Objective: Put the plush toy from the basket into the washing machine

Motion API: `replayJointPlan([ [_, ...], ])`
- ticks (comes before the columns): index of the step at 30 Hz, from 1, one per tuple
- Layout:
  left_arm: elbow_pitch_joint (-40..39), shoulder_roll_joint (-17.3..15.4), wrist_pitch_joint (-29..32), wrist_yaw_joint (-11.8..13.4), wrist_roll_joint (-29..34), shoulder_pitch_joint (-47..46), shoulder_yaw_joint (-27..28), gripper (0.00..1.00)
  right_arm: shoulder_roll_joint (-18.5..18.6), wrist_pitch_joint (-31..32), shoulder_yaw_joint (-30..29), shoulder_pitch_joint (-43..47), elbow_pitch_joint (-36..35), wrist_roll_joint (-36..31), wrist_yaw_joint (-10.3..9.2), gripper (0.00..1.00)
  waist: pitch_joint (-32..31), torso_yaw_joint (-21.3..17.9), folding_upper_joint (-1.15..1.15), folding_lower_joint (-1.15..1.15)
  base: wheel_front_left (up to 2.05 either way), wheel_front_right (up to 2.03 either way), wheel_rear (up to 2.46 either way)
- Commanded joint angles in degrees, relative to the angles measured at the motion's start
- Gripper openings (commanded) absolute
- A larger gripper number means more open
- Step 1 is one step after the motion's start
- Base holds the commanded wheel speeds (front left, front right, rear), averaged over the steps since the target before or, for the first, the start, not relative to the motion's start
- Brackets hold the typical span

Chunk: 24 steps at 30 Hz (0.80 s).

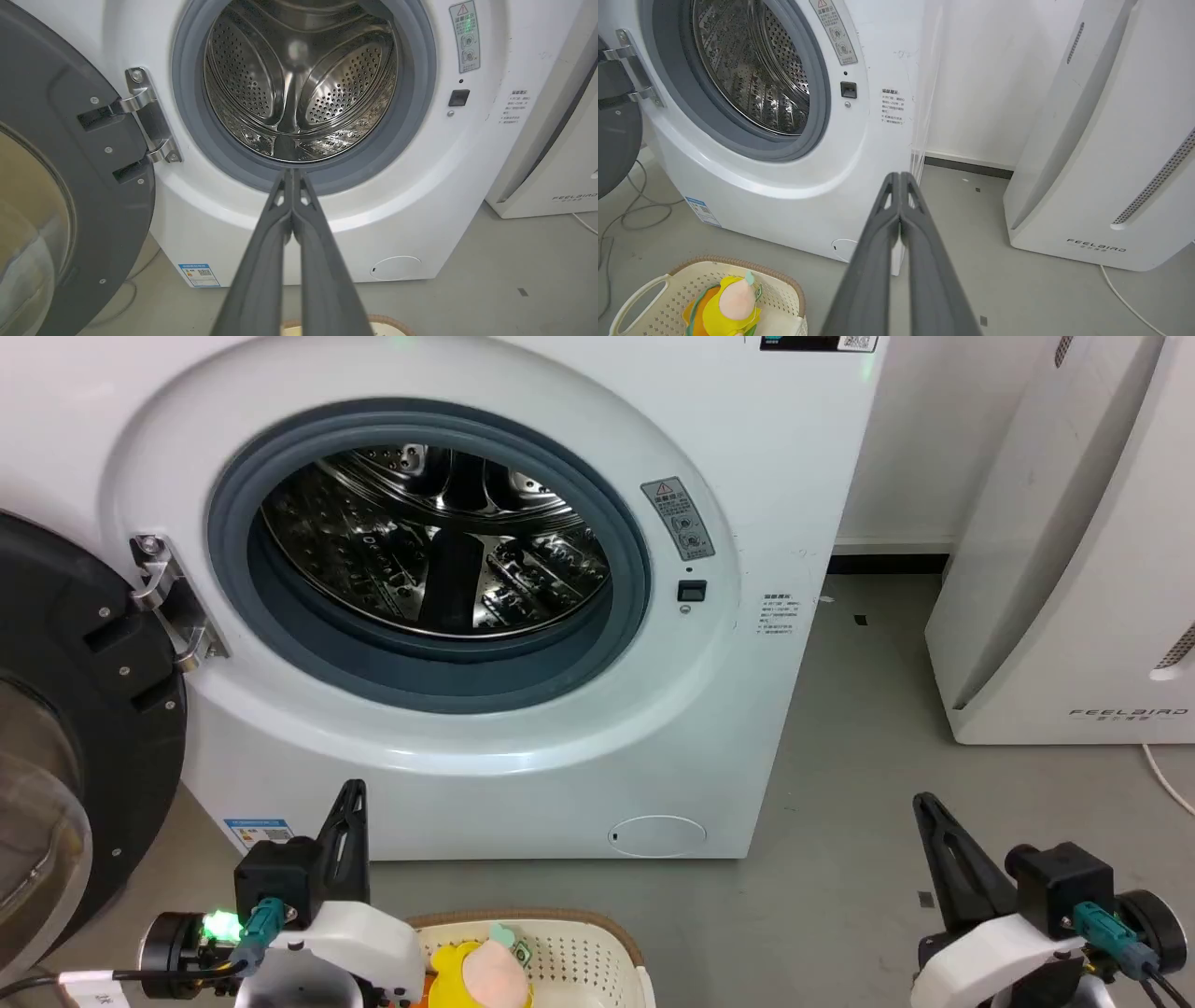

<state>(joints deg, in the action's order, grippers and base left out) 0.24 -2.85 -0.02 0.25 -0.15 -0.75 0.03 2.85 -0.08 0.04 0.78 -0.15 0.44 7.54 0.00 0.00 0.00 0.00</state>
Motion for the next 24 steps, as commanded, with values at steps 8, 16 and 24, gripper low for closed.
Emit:
replayJointPlan([
  [8,-0.2,0.0,0.0,-0.2,0.1,0.7,0.0,0.00,0.0,0.1,0.0,-0.8,0.1,-0.4,-0.05,0.00,0.0,0.0,0.00,0.00,0.00,0.00,0.00],
  [16,-0.2,0.0,0.0,-0.2,0.1,0.7,0.0,0.00,0.0,0.1,0.0,-0.8,0.1,-0.4,-0.05,0.00,0.0,0.0,0.00,0.00,0.00,0.00,0.00],
  [24,0.0,0.0,0.0,0.0,0.0,0.0,0.0,1.00,0.0,0.0,0.0,0.0,0.0,0.0,0.00,1.00,0.0,0.0,0.00,0.00,0.00,0.00,0.00],
])
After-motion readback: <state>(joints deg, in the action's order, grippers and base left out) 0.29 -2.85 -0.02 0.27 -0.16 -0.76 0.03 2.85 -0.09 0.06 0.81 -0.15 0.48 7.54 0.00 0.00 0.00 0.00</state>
